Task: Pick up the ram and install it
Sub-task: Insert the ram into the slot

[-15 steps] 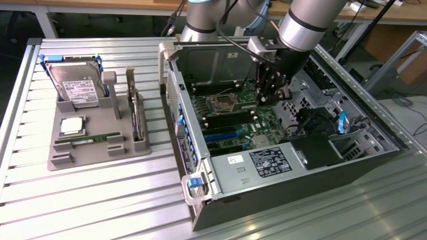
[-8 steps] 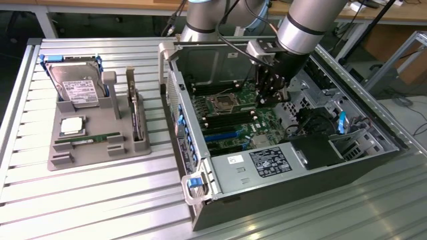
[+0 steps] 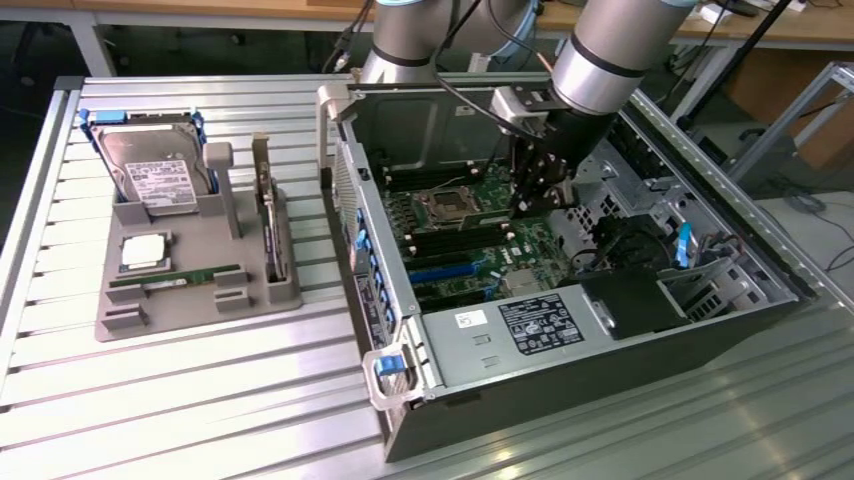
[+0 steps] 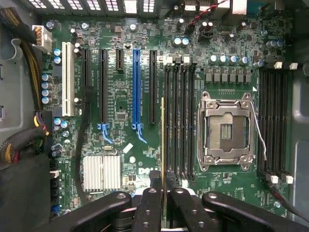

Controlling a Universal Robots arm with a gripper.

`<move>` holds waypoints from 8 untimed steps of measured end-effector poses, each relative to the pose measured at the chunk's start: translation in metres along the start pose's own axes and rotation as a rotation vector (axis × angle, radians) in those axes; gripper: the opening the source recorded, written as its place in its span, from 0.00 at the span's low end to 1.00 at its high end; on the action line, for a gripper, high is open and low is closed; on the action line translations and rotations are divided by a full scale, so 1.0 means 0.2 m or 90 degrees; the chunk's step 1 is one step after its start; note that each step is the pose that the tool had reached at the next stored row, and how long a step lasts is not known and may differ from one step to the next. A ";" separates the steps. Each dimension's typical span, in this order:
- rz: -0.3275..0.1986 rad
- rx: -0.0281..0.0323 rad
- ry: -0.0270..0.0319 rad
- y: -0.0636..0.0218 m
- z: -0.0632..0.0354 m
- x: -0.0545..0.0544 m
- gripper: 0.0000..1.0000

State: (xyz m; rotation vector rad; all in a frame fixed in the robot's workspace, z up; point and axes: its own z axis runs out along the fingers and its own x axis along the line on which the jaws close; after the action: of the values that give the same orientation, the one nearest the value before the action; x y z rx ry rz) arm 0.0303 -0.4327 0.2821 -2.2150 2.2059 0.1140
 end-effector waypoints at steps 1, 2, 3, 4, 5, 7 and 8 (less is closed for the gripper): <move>0.000 0.0000 0.0000 0.000 0.003 0.00 0.13; 0.000 0.0000 0.0000 0.000 0.006 0.00 0.13; 0.000 0.0000 0.0000 0.000 0.010 0.00 0.13; 0.000 0.0000 0.0000 0.000 0.012 0.00 0.13; 0.000 0.0000 0.0000 0.000 0.014 0.00 0.13; 0.000 0.0000 0.0000 0.006 0.021 0.00 0.13; 0.000 0.0000 0.0000 0.014 0.023 0.00 0.13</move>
State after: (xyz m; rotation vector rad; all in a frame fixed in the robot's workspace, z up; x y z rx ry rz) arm 0.0274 -0.4327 0.2777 -2.2149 2.2059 0.1139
